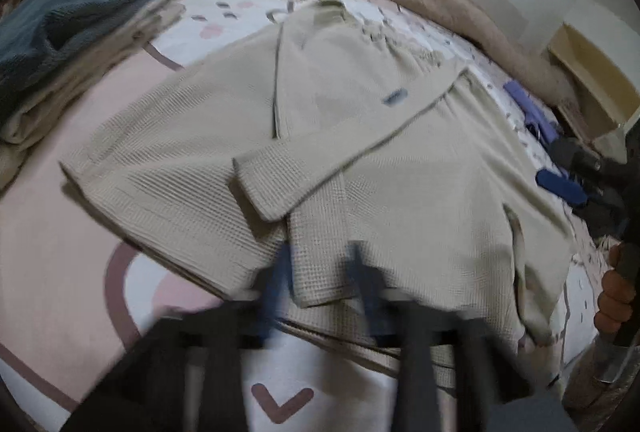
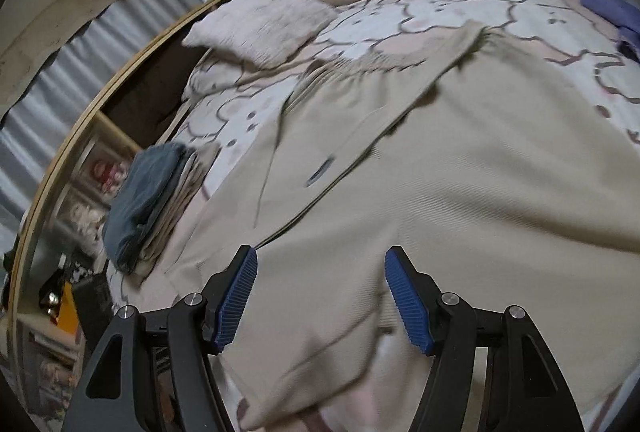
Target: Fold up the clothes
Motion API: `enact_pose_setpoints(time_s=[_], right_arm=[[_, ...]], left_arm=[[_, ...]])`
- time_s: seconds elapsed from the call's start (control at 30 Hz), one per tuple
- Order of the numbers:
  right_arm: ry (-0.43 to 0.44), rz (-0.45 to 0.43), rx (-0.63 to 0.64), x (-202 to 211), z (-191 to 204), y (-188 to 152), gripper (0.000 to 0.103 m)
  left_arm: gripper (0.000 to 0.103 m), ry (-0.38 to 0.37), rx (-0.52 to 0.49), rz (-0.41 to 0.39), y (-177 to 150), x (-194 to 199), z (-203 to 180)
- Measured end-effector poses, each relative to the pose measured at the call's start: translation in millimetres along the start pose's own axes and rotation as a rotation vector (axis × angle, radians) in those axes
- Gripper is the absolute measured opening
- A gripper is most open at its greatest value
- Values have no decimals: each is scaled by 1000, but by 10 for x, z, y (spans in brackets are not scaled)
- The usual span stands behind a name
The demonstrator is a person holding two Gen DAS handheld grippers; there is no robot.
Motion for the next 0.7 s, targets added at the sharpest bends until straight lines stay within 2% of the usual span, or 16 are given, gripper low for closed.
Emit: enact_pose_setpoints(time_s=[0.13,0.33,0.4,0.5,0.6,0.67,0.7], right_arm=[[53,37,40,-205,284,-37,67],[146,38,88,-525,644,93,66],[141,37,134,-704,807,128,50],[129,63,196,-1011,1007,105,41],[90,115,250,-1311,1090,-16,41],[43,176,276,-1531,1062,-163,41],[31,179,285,-1581,1041,-212,41]], left_arm=[[8,-27,30,-13,-2,70,75],[8,86,97,-104,168,379,454],[8,128,118,-143,263,493,611],[8,160,147,-206,442,699,814],[8,176,136,-269,629,921,888],[8,161,122,-307,753,1068,851],[8,144,113,-325,807,1143,802]])
Point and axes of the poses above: each gripper's, at about its wrist camera, not at the fingertips, and x roughly against the way its jaws point, z to its left, y to its top, the point moved 5 cm from there along -x, roughly the way its jaws point, and after that the axes turned 2 degrees about -y, right-handed, at the moved point
